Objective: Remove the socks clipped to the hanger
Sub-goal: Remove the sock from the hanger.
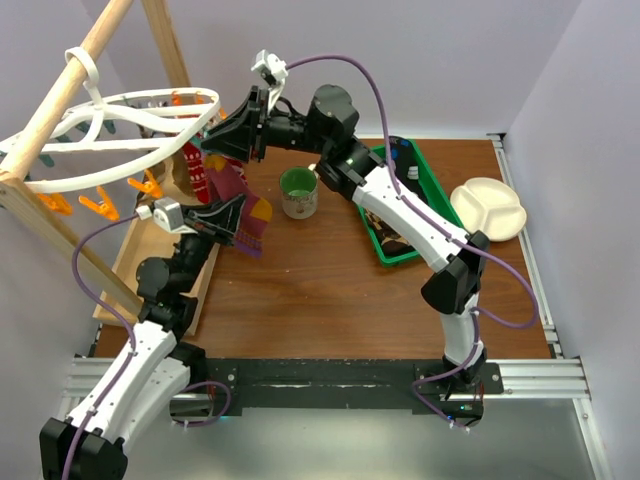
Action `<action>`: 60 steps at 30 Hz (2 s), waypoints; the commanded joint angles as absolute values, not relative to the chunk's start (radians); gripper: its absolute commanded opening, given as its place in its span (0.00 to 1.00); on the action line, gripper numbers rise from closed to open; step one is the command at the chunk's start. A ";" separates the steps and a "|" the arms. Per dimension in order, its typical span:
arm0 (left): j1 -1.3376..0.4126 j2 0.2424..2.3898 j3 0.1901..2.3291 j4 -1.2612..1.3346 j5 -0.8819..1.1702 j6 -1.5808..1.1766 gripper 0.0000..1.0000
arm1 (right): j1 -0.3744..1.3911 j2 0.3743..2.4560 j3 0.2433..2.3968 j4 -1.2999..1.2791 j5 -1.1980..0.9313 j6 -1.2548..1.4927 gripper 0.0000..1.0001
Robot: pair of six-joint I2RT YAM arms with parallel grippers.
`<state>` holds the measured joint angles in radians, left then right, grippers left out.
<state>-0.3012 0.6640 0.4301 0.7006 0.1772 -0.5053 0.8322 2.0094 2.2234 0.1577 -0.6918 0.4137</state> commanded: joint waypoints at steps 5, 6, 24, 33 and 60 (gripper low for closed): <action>-0.296 0.655 0.500 0.578 0.126 -0.505 0.00 | 0.857 1.898 2.080 0.173 -0.483 0.333 0.54; -0.296 0.658 0.505 0.571 0.129 -0.505 0.00 | 0.857 1.876 2.063 0.172 -0.435 0.324 0.56; -0.298 0.638 0.502 0.528 0.156 -0.529 0.00 | 0.847 1.824 1.994 0.078 -0.316 0.178 0.68; -0.298 0.545 0.557 0.276 0.202 -0.561 0.00 | 0.673 1.956 2.048 0.427 -0.946 0.534 0.67; -0.296 0.519 0.640 0.060 0.313 -0.635 0.00 | 0.765 2.306 2.421 0.632 -1.043 0.919 0.71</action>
